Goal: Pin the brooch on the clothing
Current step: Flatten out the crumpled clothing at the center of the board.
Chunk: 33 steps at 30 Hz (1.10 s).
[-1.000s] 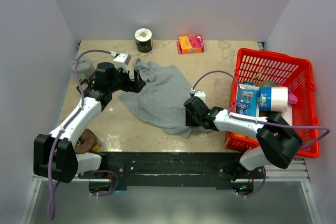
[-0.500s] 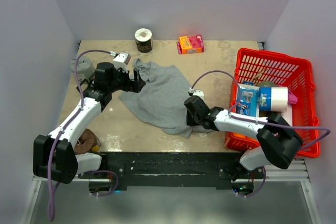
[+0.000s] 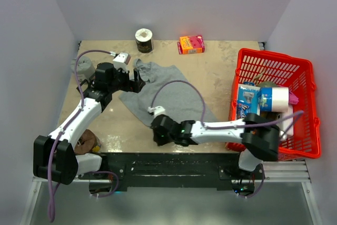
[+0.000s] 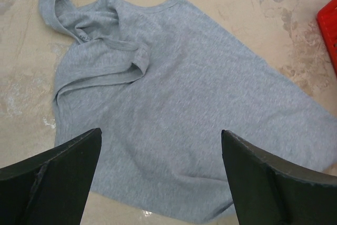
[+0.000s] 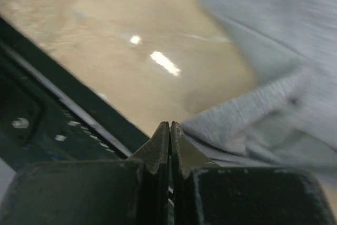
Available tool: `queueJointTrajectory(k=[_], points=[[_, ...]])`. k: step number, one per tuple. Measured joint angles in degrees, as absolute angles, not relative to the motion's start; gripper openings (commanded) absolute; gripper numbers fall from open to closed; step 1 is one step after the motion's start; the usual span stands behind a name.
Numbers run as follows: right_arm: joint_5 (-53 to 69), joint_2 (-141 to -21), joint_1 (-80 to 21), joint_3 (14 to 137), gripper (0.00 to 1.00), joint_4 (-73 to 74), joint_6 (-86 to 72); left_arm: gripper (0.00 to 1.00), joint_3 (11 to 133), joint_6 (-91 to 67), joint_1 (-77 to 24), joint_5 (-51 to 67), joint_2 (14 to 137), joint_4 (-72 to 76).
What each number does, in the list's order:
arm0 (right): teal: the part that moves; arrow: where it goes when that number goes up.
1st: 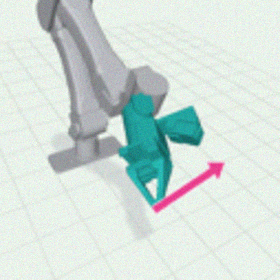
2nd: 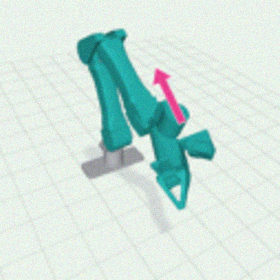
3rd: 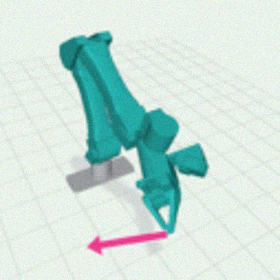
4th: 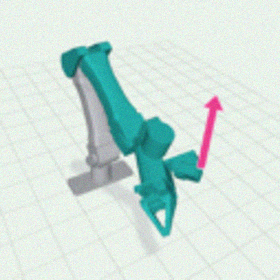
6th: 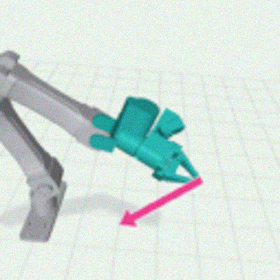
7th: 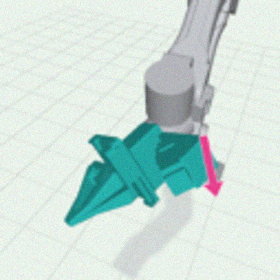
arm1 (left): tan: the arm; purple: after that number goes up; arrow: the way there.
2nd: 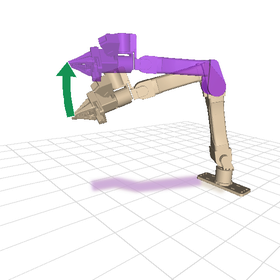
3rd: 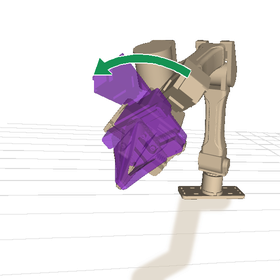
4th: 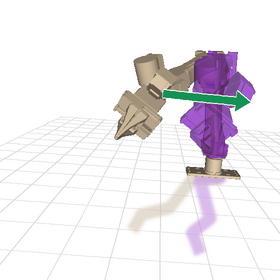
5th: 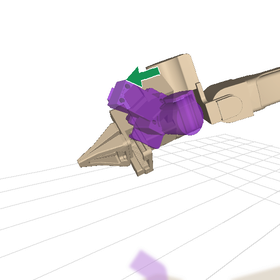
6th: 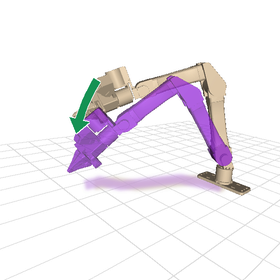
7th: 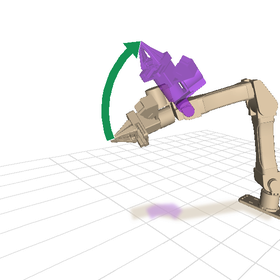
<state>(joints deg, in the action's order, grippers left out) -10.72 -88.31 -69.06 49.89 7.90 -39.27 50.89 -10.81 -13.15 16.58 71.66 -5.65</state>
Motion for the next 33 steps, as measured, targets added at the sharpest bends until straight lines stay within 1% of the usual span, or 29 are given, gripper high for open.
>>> queueJointTrajectory(k=[4,5,6,8,9,10,12,16,17,20,22,25,27,33], points=[[-10.44,-102.1,-75.79,63.48,0.01,7.79,-37.47,0.99,50.92,-10.26,-13.15,15.49,71.85,-5.69],[-10.26,-104.77,-77.38,66.48,0.14,7.86,-36.97,0.99,50.92,-10.02,-13.15,15.09,72.05,-5.72],[-10.13,-106.56,-78.46,68.55,0.23,7.77,-36.53,0.99,50.92,-9.82,-13.15,14.72,72.23,-5.76],[-9.28,-109.32,-80.71,72.05,0.44,7.66,-35.66,0.99,50.92,-9.41,-13.15,13.8,72.86,-6.15],[-8.91,-109.69,-81.6,72.66,0.6,7.64,-35.27,0.99,50.92,-9.3,-13.08,13.34,73.19,-6.55],[-8.6,-109.56,-82.19,72.73,0.66,7.75,-34.87,0.99,50.94,-9.19,-12.99,13.1,73.56,-6.98],[-8.88,-108.53,-82.52,72.53,0.75,8.38,-34.41,0.99,51.03,-9.17,-12.67,12.82,74.5,-7.64],[-12.14,-101.38,-80.75,67.9,0.76,9.85,-34.11,0.99,52.8,-8.67,-11.94,12.34,78.5,-9.91],[-12.86,-98.83,-79.68,66.32,0.76,10.15,-34.13,0.95,53.28,-8.38,-11.84,12.16,79.61,-10.22],[-14.11,-92.42,-74.5,62.06,0.76,10.15,-34.28,0.88,54.72,-7.73,-11.73,12.36,83.77,-11.94],[-14.68,-89.58,-69.87,59.29,0.76,9.98,-34.3,0.87,55.68,-7.42,-11.75,13.52,87.15,-12.99],[-15.94,-87.79,-62.59,55.22,0.76,9.91,-34.35,0.86,56.93,-7.18,-11.84,15.42,92.09,-14.39],[-16.1,-87.59,-59.75,53.82,0.77,9.89,-34.35,0.86,57.25,-6.94,-11.99,16.38,95.04,-15.05],[-15.79,-87.31,-58.41,51.05,0.79,9.78,-34.22,0.85,60.16,-6.9,-11.81,17.12,101.45,-14.94]])
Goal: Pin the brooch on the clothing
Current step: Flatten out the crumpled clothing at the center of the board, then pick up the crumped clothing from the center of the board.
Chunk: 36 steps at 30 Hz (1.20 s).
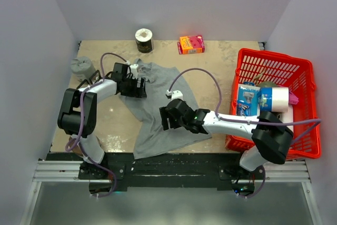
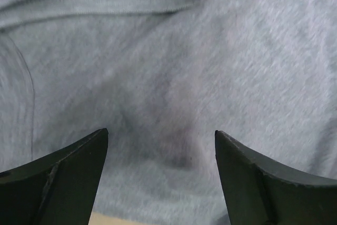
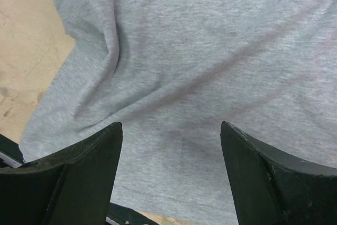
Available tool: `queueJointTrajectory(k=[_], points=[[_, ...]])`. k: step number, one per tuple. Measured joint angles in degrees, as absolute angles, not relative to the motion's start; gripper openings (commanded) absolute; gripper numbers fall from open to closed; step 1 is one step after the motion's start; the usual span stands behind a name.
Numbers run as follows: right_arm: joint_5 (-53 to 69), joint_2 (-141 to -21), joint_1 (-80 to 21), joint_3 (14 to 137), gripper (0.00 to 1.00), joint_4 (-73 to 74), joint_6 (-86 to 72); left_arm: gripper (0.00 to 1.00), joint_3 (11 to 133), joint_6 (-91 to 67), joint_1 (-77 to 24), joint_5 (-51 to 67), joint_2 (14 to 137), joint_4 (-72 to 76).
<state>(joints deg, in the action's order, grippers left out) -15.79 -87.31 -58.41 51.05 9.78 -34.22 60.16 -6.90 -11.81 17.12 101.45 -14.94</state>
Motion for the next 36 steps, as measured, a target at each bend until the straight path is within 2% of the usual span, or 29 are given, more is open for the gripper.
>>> queueJointTrajectory(k=[6,14,20,23,25,29,36], points=[[-14.63,-89.71,-58.37,50.37,0.79,7.55,-34.26,0.86,64.69,-7.77,-10.74,17.34,106.3,-12.19],[-14.28,-91.92,-58.19,50.37,0.81,6.74,-33.58,0.85,79.44,-7.86,-10.22,16.05,118.08,-9.98],[-16.71,-82.48,-58.15,44.27,0.88,2.46,-33.28,0.86,89.17,-7.86,-10.09,15.0,125.05,-9.26],[-18.96,-77.69,-58.11,41.98,0.88,1.72,-33.41,0.89,92.62,-7.86,-10.07,14.55,127.26,-9.58],[-20.49,-76.97,-58.06,41.98,0.88,1.89,-33.65,0.95,92.95,-7.86,-10.07,14.33,127.39,-9.85],[-21.96,-77.32,-57.36,41.98,0.88,4.32,-35.33,0.98,89.27,-7.4,-10.48,13.02,125.16,-7.75],[-21.39,-76.62,-54.19,39.79,0.85,6.52,-38.41,0.99,74.15,-5.89,-13.63,9.34,109.4,-6.5]])
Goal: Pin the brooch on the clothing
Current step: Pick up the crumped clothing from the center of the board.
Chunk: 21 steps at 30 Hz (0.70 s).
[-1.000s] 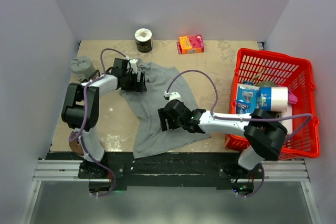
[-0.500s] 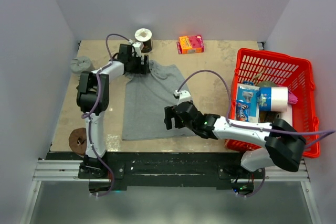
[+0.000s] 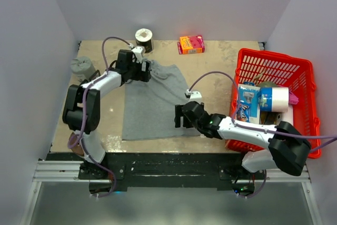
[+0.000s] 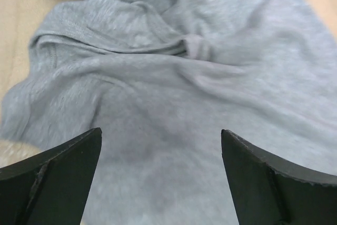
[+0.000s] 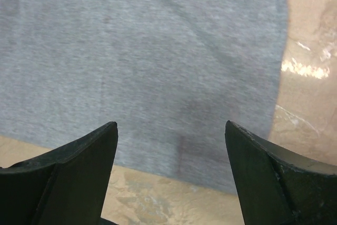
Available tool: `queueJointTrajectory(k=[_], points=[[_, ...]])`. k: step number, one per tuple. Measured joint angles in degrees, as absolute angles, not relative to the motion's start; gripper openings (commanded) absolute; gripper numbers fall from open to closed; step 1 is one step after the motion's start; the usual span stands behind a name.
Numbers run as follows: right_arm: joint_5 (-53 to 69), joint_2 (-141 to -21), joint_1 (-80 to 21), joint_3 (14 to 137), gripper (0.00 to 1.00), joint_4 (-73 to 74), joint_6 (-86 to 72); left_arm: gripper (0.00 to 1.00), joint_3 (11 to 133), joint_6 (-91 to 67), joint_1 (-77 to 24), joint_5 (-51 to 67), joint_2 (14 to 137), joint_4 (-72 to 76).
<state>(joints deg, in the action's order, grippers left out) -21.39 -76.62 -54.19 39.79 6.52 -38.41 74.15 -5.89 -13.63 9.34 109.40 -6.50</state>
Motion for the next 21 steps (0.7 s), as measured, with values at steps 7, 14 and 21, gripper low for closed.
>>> queueJointTrajectory(k=[7,14,21], points=[[-22.04,-72.86,-54.04,36.62,0.8,12.05,-41.93,0.99,62.74,-6.57,-16.25,4.69,85.54,-3.9],[-26.37,-71.13,-54.04,36.6,0.74,19.31,-44.53,0.98,42.17,-14.9,-18.59,-1.34,67.51,-4.32],[-28.03,-74.56,-54.04,36.97,0.64,23.0,-45.41,0.99,31.77,-24.53,-24.29,-10.7,66.57,-13.15]])
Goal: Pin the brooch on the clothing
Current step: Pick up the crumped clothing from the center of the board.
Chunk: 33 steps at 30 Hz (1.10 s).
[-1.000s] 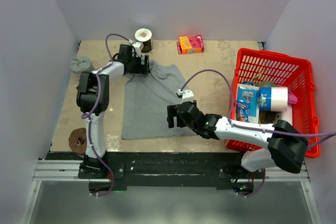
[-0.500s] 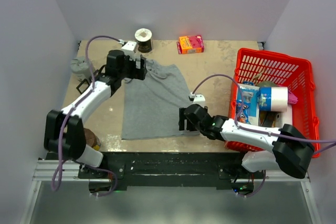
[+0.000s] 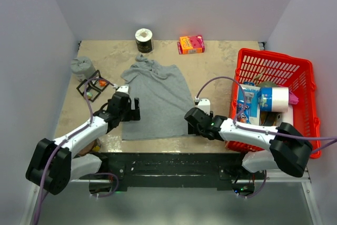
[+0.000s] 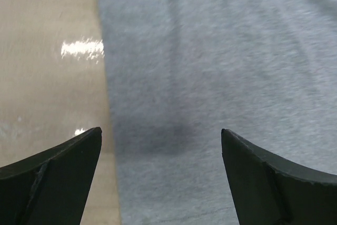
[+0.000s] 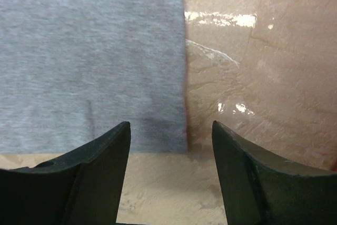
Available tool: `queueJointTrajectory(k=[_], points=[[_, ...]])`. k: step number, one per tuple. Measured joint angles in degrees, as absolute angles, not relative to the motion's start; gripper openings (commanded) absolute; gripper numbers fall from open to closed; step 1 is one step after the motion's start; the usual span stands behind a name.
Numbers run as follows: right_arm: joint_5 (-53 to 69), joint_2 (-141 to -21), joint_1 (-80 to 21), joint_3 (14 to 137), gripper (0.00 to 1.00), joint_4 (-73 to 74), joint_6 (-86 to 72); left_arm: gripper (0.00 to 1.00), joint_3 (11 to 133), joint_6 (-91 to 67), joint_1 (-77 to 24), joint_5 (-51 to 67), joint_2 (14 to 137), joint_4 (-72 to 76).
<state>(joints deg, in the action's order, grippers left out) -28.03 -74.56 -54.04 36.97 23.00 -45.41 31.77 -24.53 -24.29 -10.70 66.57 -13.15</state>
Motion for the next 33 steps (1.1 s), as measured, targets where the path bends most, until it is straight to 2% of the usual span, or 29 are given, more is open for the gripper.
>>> queueJointTrajectory(k=[9,17,20,21,24,33], points=[[-26.87,-74.83,-54.04,35.07,0.54,20.69,-47.81,0.95,24.49,-36.1,-25.76,-17.06,54.81,-19.46],[-27.77,-75.31,-54.06,32.47,0.43,18.57,-49.56,0.92,24.14,-42.22,-28.36,-18.41,54.13,-23.94],[-27.73,-75.31,-54.06,32.25,0.35,17.8,-49.82,0.92,24.14,-44.73,-30.81,-18.31,56.21,-26.52],[-27.73,-75.31,-54.06,32.12,0.26,17.45,-49.91,0.92,24.14,-45.45,-31.33,-18.39,56.55,-27.2],[-27.62,-75.31,-54.22,31.57,0.15,15.86,-50.22,0.91,24.21,-47.22,-32.86,-19.03,56.8,-28.86],[-27.75,-75.18,-54.33,31.2,0.12,15.03,-50.61,0.74,25.04,-52.93,-37.56,-23.09,58.26,-32.82]])
